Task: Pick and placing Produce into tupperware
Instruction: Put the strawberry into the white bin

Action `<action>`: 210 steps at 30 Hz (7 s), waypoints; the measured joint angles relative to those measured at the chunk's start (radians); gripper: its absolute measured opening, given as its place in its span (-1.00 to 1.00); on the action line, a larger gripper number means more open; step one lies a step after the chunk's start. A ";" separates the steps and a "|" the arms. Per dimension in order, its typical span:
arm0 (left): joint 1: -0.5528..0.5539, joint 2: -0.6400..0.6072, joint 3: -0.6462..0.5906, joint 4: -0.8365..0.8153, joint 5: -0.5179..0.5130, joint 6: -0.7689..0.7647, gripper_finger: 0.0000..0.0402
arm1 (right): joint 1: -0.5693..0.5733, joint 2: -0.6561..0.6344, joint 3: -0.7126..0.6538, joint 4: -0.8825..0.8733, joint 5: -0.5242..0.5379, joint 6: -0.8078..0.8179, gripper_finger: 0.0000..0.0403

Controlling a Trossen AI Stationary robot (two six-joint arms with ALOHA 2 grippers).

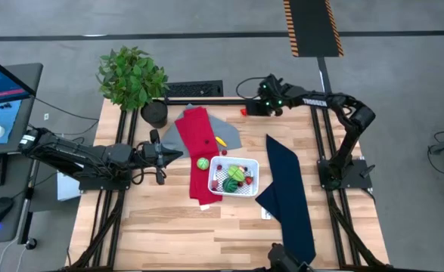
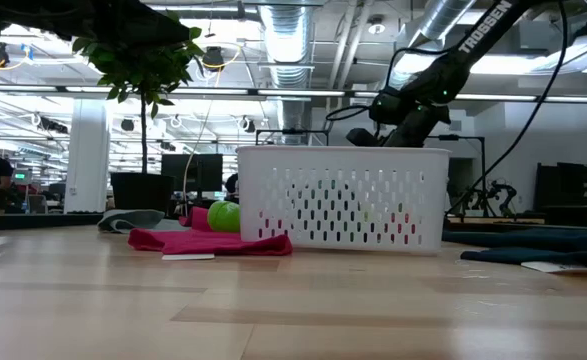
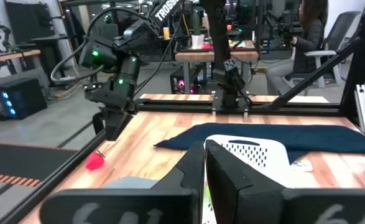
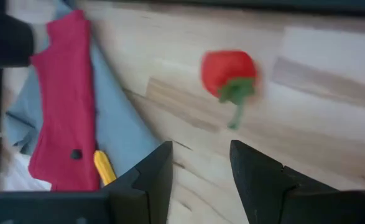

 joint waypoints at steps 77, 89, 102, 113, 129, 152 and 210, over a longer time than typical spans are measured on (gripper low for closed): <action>-0.001 0.000 0.000 -0.071 0.114 -0.059 -0.97 | 0.769 -0.202 -0.534 0.867 1.287 -0.206 -0.31; -0.001 0.000 0.000 -0.071 0.114 -0.038 -0.97 | 0.600 -0.148 -0.537 0.843 1.025 -0.001 -0.34; -0.001 0.000 0.000 -0.082 0.131 -0.038 -0.97 | 0.411 -0.135 -0.536 0.958 0.712 0.074 -0.38; -0.001 0.000 0.000 -0.080 0.146 -0.039 -0.97 | 0.336 -0.135 -0.537 0.788 0.700 0.248 -0.39; -0.001 0.000 0.000 -0.069 0.184 -0.045 -0.97 | 0.256 -0.135 -0.535 0.842 0.672 0.286 -0.39; -0.001 0.000 0.000 -0.072 0.183 -0.044 -0.97 | 0.212 -0.135 -0.422 0.794 0.595 0.079 -0.39; -0.001 0.000 0.000 -0.110 0.178 -0.070 -0.97 | 0.135 0.045 -0.113 0.251 0.341 -0.127 -0.88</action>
